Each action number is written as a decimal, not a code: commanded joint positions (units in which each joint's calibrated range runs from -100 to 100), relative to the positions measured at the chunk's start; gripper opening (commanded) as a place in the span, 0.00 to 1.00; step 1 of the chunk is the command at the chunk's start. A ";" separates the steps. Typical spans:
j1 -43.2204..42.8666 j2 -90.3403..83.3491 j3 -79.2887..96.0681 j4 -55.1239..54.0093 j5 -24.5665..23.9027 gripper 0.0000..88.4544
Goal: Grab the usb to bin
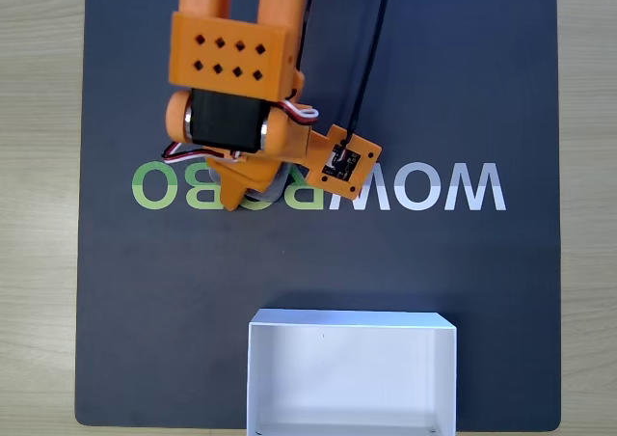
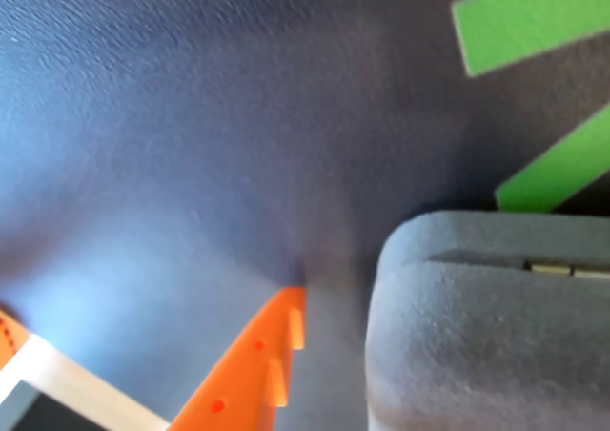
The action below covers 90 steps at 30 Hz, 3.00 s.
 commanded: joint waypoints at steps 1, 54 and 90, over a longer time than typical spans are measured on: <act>1.50 -0.63 -2.48 -0.44 0.00 0.43; -9.11 -12.93 -37.90 -18.59 9.36 0.03; -9.70 24.12 -62.92 -22.61 9.36 0.30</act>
